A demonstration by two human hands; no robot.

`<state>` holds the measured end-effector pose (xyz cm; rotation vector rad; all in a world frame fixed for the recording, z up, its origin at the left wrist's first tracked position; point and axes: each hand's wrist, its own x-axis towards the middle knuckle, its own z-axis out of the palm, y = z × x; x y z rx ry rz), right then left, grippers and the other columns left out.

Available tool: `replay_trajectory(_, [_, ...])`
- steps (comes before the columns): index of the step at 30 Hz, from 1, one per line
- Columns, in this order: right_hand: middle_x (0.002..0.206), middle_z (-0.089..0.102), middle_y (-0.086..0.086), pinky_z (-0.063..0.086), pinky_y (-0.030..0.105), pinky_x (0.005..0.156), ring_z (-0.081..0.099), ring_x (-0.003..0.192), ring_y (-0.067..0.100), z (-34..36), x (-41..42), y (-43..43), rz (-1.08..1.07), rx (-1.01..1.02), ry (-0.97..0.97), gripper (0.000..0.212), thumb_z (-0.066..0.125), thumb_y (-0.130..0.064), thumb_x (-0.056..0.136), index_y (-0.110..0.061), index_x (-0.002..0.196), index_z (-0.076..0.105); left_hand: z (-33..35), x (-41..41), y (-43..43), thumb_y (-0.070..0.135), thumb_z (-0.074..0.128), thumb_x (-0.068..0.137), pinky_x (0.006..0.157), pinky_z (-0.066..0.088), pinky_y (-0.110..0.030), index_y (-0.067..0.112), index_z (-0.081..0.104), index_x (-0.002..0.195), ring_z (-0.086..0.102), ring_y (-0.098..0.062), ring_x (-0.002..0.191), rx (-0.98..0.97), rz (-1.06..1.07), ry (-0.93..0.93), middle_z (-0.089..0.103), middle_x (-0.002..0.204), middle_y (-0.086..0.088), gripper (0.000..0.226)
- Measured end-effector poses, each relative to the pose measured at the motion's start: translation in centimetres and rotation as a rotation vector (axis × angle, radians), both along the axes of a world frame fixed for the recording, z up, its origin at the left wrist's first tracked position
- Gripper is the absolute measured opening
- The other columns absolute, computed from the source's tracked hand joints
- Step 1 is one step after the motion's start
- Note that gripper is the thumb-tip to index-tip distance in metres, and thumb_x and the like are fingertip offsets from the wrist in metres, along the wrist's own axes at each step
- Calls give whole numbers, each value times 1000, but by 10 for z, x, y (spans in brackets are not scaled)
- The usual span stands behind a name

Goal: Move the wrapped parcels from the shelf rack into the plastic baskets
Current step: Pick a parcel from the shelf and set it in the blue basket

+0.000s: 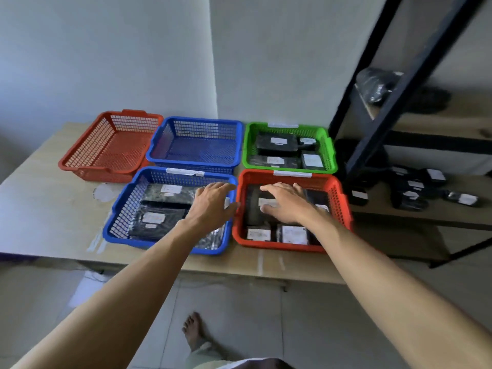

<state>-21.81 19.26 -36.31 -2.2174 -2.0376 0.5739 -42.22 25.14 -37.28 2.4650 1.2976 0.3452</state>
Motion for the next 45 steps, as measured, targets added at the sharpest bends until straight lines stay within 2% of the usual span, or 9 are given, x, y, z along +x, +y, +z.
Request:
replay_trajectory(8, [150, 39, -1, 10, 47, 116, 27, 142, 19, 36, 91, -88, -99, 109, -23, 58, 58, -42, 93, -27, 146, 39, 36, 109, -71, 36, 62, 87, 101, 32, -40, 23, 55, 129, 49, -22, 123, 60, -143, -63, 58, 130, 2, 45])
replay_trajectory(12, [150, 39, -1, 4, 49, 118, 25, 143, 18, 51, 132, -116, -163, 143, 6, 57, 57, -40, 93, -29, 146, 38, 59, 158, -86, 36, 61, 87, 90, 43, -40, 29, 59, 121, 59, -22, 102, 63, -251, -88, 65, 109, 4, 34])
replay_trajectory(16, [147, 43, -1, 4, 49, 118, 26, 143, 18, 60, 172, -140, -228, 194, 21, 55, 58, -40, 93, -30, 144, 40, 71, 217, -94, 30, 60, 86, 93, 43, -39, 24, 59, 124, 58, -24, 108, 40, -322, -109, 65, 117, 0, 38])
replay_trajectory(25, [146, 44, -4, 9, 44, 117, 30, 141, 16, 78, 300, -170, -303, 240, -27, 53, 57, -36, 94, -29, 144, 40, 66, 360, -106, 37, 61, 87, 96, 45, -44, 22, 58, 125, 58, -20, 110, -2, -383, -214, 63, 120, 3, 40])
replay_trajectory(35, [144, 48, -3, 30, 43, 110, 42, 134, 20, 97, 450, -215, -408, 219, -85, 53, 60, -39, 91, -28, 140, 45, 88, 507, -138, 34, 62, 89, 101, 42, -42, 19, 56, 128, 55, -20, 118, -85, -441, -249, 62, 126, 1, 42])
replay_trajectory(40, [142, 49, -1, 41, 36, 104, 51, 124, 20, 97, 514, -226, -466, 204, 17, 53, 63, -32, 92, -25, 141, 46, 85, 558, -140, 37, 62, 89, 100, 43, -44, 21, 56, 127, 57, -20, 116, -109, -444, -230, 63, 123, 2, 42])
replay_trajectory(43, [142, 50, -3, 36, 29, 99, 47, 129, 19, 95, 559, -228, -444, 231, -78, 52, 62, -35, 92, -26, 141, 47, 83, 591, -140, 38, 62, 89, 97, 46, -43, 23, 57, 124, 59, -19, 110, -118, -424, -213, 64, 118, 2, 38])
replay_trajectory(45, [144, 48, -4, 34, 30, 98, 45, 131, 18, 94, 594, -229, -444, 237, -94, 52, 61, -36, 93, -27, 142, 45, 82, 616, -142, 37, 62, 89, 97, 46, -42, 24, 57, 122, 59, -17, 108, -130, -418, -209, 65, 116, 3, 36])
